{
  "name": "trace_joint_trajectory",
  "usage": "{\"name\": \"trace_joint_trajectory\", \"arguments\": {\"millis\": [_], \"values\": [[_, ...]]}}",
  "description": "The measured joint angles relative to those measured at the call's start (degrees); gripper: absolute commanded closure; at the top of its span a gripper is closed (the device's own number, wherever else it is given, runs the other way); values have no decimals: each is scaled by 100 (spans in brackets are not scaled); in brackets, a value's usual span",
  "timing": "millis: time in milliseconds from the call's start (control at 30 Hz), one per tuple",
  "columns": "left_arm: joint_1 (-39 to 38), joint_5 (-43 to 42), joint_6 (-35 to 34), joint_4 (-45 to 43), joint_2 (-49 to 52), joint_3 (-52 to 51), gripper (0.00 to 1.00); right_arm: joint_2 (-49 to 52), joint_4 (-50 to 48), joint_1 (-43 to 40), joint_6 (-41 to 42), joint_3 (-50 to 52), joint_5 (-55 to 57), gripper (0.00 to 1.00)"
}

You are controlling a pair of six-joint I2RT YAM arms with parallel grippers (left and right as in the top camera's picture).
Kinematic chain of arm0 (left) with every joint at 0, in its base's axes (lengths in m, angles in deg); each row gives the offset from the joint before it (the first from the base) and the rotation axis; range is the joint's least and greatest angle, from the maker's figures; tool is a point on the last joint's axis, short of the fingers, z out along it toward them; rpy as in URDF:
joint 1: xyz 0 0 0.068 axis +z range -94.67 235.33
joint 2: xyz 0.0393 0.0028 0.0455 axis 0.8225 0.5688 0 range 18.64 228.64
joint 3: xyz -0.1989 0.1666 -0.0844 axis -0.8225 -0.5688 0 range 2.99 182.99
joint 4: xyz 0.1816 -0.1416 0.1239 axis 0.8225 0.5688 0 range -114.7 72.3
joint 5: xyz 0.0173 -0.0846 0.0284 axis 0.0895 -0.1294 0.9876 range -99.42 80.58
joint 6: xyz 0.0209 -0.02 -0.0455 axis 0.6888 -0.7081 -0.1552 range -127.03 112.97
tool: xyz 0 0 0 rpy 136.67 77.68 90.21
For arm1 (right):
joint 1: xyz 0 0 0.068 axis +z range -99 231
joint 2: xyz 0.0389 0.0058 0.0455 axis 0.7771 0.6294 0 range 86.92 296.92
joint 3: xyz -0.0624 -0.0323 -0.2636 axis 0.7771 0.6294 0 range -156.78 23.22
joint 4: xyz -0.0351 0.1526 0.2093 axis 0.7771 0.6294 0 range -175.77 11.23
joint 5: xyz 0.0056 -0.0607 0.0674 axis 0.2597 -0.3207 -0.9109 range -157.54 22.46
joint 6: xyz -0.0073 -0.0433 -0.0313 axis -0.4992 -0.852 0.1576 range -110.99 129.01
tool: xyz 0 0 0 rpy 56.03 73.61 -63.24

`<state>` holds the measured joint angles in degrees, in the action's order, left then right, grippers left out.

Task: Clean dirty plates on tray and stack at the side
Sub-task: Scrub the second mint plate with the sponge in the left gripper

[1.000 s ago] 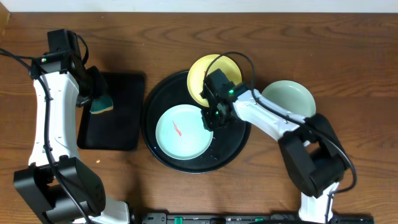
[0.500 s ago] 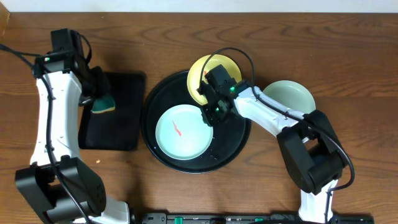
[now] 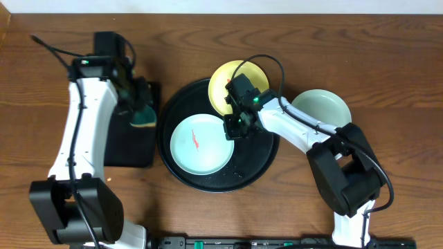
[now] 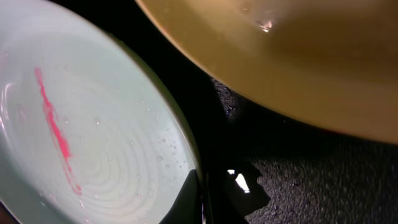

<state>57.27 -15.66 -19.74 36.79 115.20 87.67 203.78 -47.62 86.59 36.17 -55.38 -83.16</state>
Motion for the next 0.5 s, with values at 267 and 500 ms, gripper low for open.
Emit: {"name": "trace_joint_trajectory", "arguments": {"millis": [267, 500], "values": [[-863, -98, -730, -588, 0, -977, 92, 0, 24, 44, 345, -11, 125, 99], [-1521, -114, -1344, -1410, 0, -1768, 93, 0, 28, 44, 393, -11, 127, 99]]}}
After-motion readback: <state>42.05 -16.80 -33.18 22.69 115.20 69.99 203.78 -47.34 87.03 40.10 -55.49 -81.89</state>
